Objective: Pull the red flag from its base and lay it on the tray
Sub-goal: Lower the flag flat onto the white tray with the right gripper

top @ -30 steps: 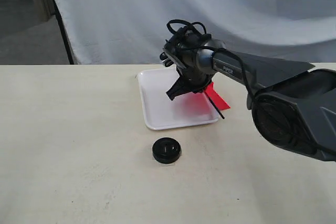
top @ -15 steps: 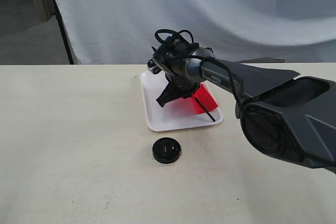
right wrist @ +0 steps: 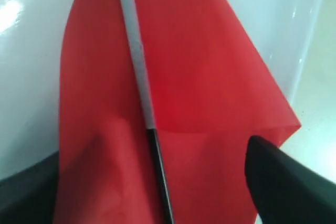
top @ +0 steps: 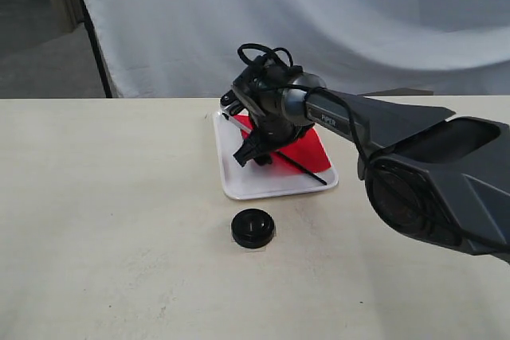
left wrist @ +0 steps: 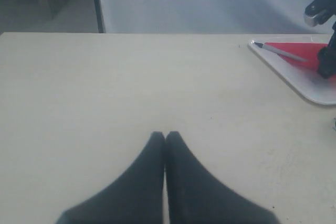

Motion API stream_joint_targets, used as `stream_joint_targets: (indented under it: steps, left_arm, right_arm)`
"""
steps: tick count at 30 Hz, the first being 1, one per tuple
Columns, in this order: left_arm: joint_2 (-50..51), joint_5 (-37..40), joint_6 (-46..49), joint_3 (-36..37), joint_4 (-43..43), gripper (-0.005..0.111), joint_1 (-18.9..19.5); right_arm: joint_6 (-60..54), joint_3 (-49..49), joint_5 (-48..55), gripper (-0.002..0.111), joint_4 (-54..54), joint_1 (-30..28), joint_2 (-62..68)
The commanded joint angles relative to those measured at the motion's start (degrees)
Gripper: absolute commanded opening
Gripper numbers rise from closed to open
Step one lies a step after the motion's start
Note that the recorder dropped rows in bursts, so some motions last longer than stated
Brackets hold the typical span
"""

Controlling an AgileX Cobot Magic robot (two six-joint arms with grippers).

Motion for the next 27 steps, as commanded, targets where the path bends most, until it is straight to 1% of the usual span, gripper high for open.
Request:
stream_joint_targets:
  steps: [1,5,12,13,15,16,17,18,19,23,27]
  left_arm:
    - [-0.1,-0.3,0.1,0.1,0.0,0.000,-0.3]
    - [-0.1,-0.3,0.1,0.1,0.0,0.000,-0.3]
    - [-0.1,-0.3,0.1,0.1,0.0,0.000,-0.3]
    - [-0.1,-0.3,0.1,0.1,0.0,0.000,-0.3]
    - [-0.1,-0.3,0.1,0.1,0.0,0.000,-0.3]
    - [-0.1,-0.3,0.1,0.1,0.0,0.000,-0.3]
    - [-0.1,-0.3,0.1,0.1,0.0,0.000,-0.3]
    - [-0.1,-0.3,0.1,0.1,0.0,0.000,-0.3]
    - [-0.1,-0.3,0.1,0.1,0.0,0.000,-0.3]
    - [-0.1,-0.3,0.1,0.1,0.0,0.000,-0.3]
    - [-0.1,-0.3,0.1,0.1,0.0,0.000,-0.3]
  right_arm:
    - [-3.4,-0.2,0.4,0.076,3.9,1.0,-1.8]
    - [-3.9,-0.2,1.2,0.076,4.6,1.9,-5.2]
    - [-4.0,-0.2,2.8,0.075,9.4,1.9,-9.7]
    - [-4.0,-0.2,3.5,0.071,9.7,1.9,-9.7]
    - [-4.4,-0.2,5.0,0.053,9.7,1.9,-9.7]
    - [-4.4,-0.2,6.1,0.037,9.7,1.9,-9.7]
    - [-4.7,-0.2,7.1,0.017,9.7,1.9,-9.7]
    - [-4.9,-0.2,8.1,0.000,9.8,1.9,-9.7]
    - [-5.4,-0.2,8.9,0.002,10.5,1.9,-9.8]
    - [-9.9,0.0,10.2,0.002,18.4,1.7,-11.3]
    - [-10.1,0.5,10.6,0.002,19.7,1.7,-13.5]
